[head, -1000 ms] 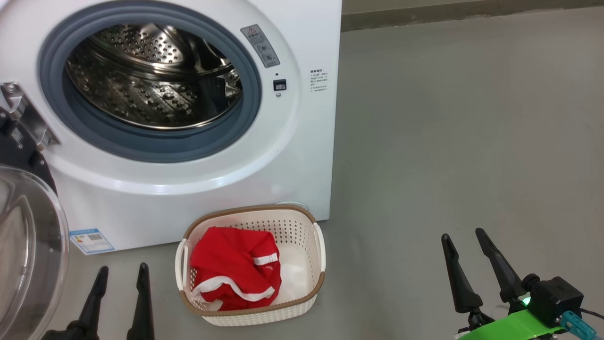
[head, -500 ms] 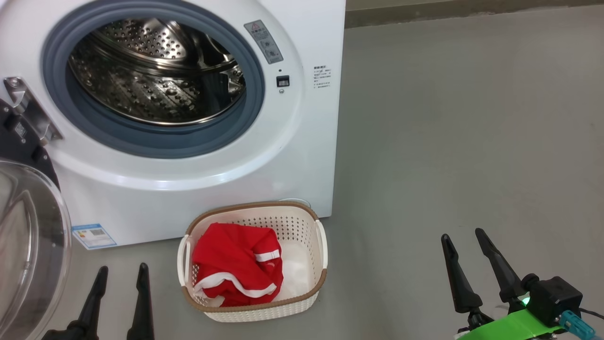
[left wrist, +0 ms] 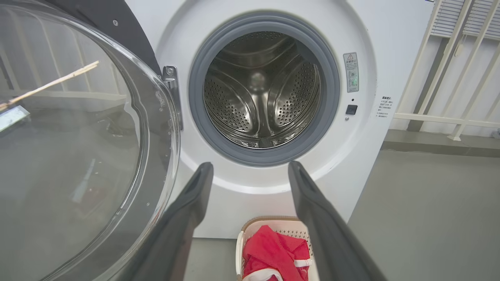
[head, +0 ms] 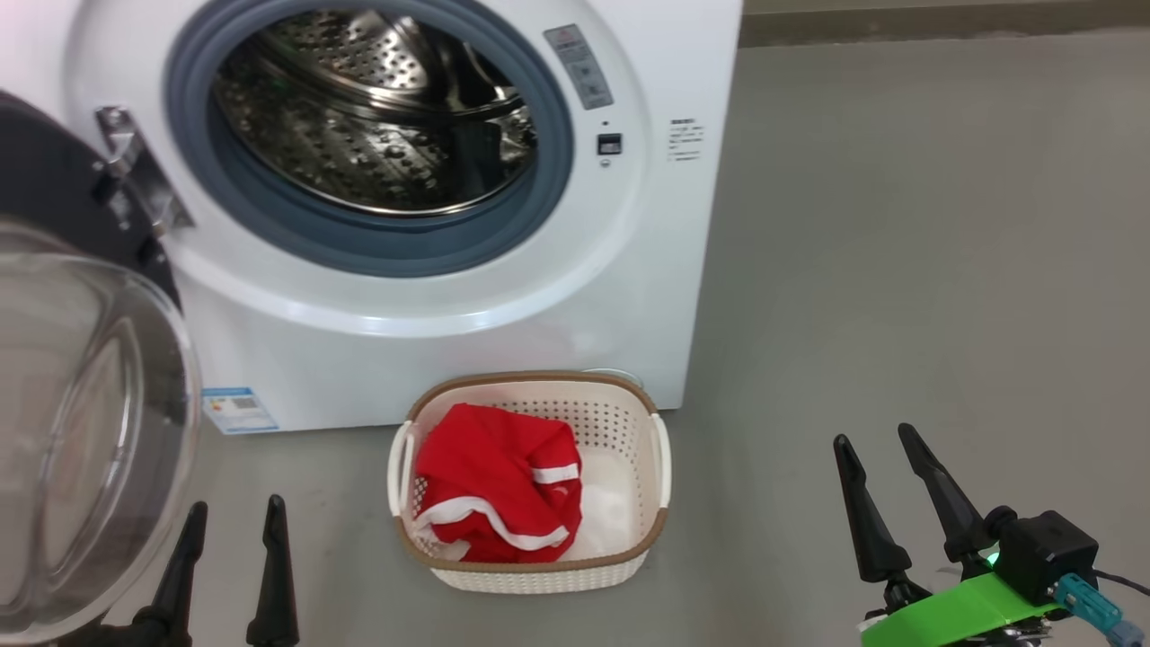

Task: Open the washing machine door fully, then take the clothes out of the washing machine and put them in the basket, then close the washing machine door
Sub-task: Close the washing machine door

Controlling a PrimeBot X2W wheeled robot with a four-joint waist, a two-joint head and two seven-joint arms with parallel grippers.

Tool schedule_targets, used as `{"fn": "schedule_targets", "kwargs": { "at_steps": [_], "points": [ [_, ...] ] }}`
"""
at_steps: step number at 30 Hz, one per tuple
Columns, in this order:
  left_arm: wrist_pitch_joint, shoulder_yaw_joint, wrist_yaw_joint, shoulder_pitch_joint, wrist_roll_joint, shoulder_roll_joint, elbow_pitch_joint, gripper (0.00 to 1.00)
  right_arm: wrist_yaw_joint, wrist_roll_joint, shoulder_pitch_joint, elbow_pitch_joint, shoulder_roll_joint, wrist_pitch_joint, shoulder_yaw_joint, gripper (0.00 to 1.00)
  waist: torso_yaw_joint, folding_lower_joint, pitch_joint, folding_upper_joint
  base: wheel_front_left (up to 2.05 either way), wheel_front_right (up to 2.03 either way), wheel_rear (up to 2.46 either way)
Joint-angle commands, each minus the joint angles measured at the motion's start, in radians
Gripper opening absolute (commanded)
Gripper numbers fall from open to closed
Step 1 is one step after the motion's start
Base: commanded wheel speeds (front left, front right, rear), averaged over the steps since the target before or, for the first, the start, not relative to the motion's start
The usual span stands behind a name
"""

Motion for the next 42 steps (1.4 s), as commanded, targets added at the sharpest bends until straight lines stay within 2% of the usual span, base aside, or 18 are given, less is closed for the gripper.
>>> {"fn": "schedule_targets", "kwargs": {
  "at_steps": [1,17,26,42],
  "points": [
    [-0.012,0.026,0.013,-0.020,0.002,0.011,-0.030,1.00,0.005,-0.005,-0.044,-0.021,-0.004,-0.006,0.029,1.00,0.037,0.0000,0.001,-0.0001,0.00,0.00,0.00],
    [-0.012,0.024,0.040,-0.007,0.001,0.011,-0.051,1.00,0.005,0.005,-0.045,-0.030,-0.024,-0.006,0.043,1.00,0.227,0.0000,0.003,-0.0001,0.00,0.00,0.00],
    [-0.012,0.026,0.047,0.002,0.003,0.011,-0.052,1.00,0.005,0.010,-0.039,-0.034,-0.027,-0.006,0.047,1.00,0.308,0.0000,-0.003,-0.0001,0.00,0.00,0.00],
    [-0.012,0.036,0.069,0.008,0.003,0.011,-0.041,1.00,0.005,0.030,-0.043,-0.025,-0.046,-0.006,0.054,1.00,0.359,0.0000,-0.008,-0.0001,0.00,0.00,0.00]
  ]
}}
